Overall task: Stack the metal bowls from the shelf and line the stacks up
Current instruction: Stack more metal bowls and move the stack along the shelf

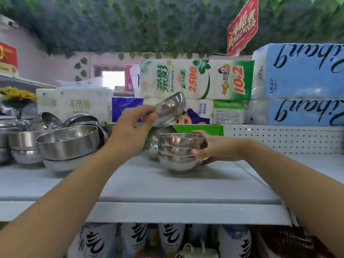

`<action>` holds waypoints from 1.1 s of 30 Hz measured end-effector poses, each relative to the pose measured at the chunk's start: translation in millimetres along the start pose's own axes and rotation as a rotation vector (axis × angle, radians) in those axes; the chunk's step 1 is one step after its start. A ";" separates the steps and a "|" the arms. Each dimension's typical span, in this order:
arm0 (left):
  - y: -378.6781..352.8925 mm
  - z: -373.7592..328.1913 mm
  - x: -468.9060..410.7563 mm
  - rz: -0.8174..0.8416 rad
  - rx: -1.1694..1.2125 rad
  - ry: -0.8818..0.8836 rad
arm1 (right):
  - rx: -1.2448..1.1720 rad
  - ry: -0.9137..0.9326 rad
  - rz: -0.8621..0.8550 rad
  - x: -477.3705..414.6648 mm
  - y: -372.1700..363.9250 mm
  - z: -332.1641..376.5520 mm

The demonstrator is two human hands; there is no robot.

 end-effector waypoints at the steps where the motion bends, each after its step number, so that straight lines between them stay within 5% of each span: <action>1: -7.0 0.7 -3.0 0.048 -0.008 0.006 | -0.043 0.020 -0.025 -2.1 1.6 -1.6; 8: -35.4 27.7 -2.7 0.241 -0.033 -0.032 | -0.301 0.189 -0.210 -7.0 6.5 -6.6; 18: -30.2 53.8 5.2 0.230 0.078 0.255 | -0.217 0.163 -0.224 -12.0 -4.3 -6.1; 30: -46.2 49.8 8.3 0.288 0.139 0.259 | -0.074 0.169 -0.201 10.6 -0.9 -9.2; 33: -42.9 57.5 -0.4 0.160 0.094 0.218 | -0.047 0.165 -0.231 15.4 4.5 -9.5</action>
Point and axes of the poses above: each hand's wrist, its own x-axis away from the middle knuckle, its own y-axis out of the back of the hand, z = x × y, the point moved 2 cm from there along -x, towards the middle knuckle, and after that the axes turned 10 degrees about y, right-handed, at the moved point
